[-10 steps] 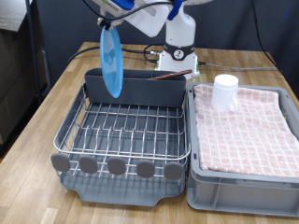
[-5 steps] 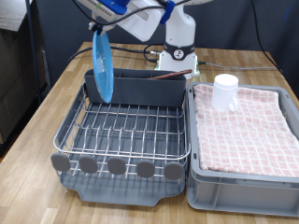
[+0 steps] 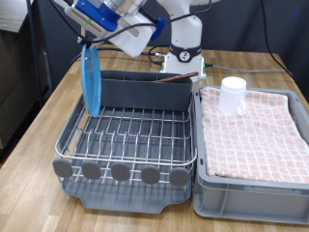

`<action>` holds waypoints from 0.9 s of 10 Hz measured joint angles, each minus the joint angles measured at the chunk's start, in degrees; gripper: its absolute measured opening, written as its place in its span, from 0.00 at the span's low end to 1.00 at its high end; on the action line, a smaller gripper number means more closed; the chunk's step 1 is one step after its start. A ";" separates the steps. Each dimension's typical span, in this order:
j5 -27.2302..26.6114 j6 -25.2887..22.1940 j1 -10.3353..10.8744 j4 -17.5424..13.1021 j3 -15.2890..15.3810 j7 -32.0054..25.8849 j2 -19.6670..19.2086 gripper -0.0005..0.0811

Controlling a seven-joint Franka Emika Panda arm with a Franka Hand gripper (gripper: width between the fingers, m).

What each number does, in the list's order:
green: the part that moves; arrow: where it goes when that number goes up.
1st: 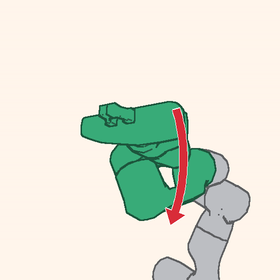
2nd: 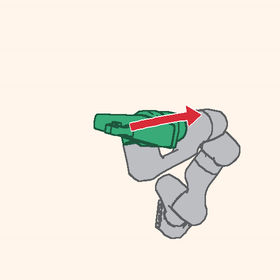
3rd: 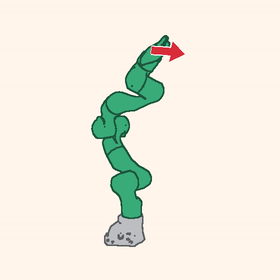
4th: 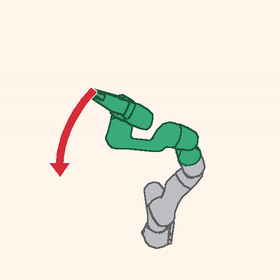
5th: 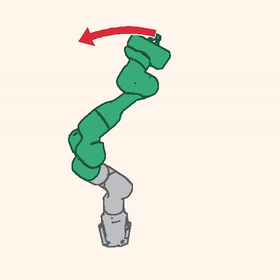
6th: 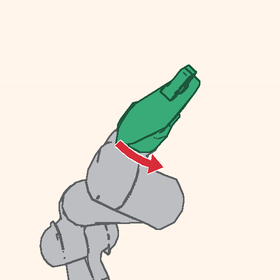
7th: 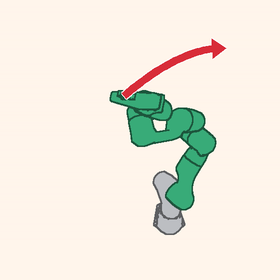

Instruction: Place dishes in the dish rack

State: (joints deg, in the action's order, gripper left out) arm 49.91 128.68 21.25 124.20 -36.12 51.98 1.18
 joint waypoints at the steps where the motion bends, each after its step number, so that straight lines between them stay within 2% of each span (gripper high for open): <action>1: 0.05 1.60 -0.09 0.11 -0.60 -0.11 -0.87 0.03; 5: 0.04 7.40 -0.61 1.42 -2.50 -0.16 -4.42 0.03; 9: 0.04 11.25 -1.05 2.60 -3.57 0.19 -7.14 0.03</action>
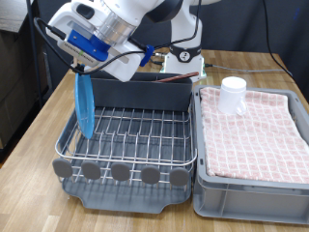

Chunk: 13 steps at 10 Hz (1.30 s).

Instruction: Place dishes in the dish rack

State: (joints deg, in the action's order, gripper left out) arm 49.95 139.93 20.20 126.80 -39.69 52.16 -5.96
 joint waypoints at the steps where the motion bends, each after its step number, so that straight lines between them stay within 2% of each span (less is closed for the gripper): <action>1: -0.02 0.74 -0.08 0.28 -0.19 0.11 -0.50 0.03; 12: -1.71 5.30 -0.64 2.11 -0.84 0.73 -3.50 0.03; 13: -2.03 5.46 -0.76 2.18 -0.89 0.74 -3.67 0.13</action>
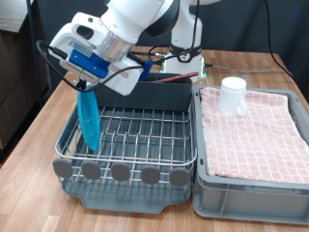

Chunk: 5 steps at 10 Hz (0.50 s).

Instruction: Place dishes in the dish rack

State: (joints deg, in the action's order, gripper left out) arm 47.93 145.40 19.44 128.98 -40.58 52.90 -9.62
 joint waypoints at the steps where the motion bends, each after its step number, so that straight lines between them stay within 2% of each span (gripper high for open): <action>1: -0.72 0.11 -0.17 0.01 0.00 -0.05 -0.10 0.13; 2: -1.54 0.37 -0.37 0.01 0.00 -0.29 -0.11 0.34; 3: -2.94 0.77 -0.58 0.01 0.02 -1.11 -0.11 0.34; 4: -5.73 1.13 -0.82 -0.01 0.17 -3.22 -0.10 0.53; 5: -8.77 1.44 -1.06 -0.11 0.34 -5.77 0.01 0.53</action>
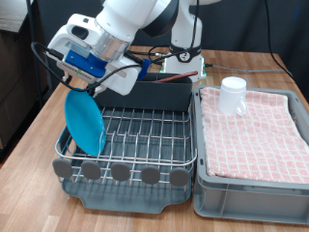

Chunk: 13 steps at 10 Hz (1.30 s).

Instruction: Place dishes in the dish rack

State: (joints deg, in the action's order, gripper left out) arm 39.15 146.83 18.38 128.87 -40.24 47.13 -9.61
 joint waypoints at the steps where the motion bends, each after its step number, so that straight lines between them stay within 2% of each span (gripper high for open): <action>1: -2.55 0.01 -0.04 -0.19 0.04 -2.19 0.32 0.78; 2: -4.40 -0.37 -0.05 -0.43 0.06 -3.79 0.91 0.93; 3: -7.33 -1.21 -0.05 -0.74 0.17 -5.78 1.78 0.93; 4: -11.80 -2.72 -0.05 -1.21 0.45 -9.00 3.02 0.98; 6: -17.86 -8.16 0.04 -2.92 0.79 -15.14 6.27 0.99; 10: -18.95 -20.28 0.61 -7.97 1.69 -17.55 12.25 0.99; 11: -19.14 -22.30 0.64 -8.55 2.02 -17.57 13.03 0.99; 13: -19.09 -22.64 0.74 -8.48 2.21 -17.71 12.73 0.99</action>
State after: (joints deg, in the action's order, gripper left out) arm 20.06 124.20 19.13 120.39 -38.02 29.42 3.13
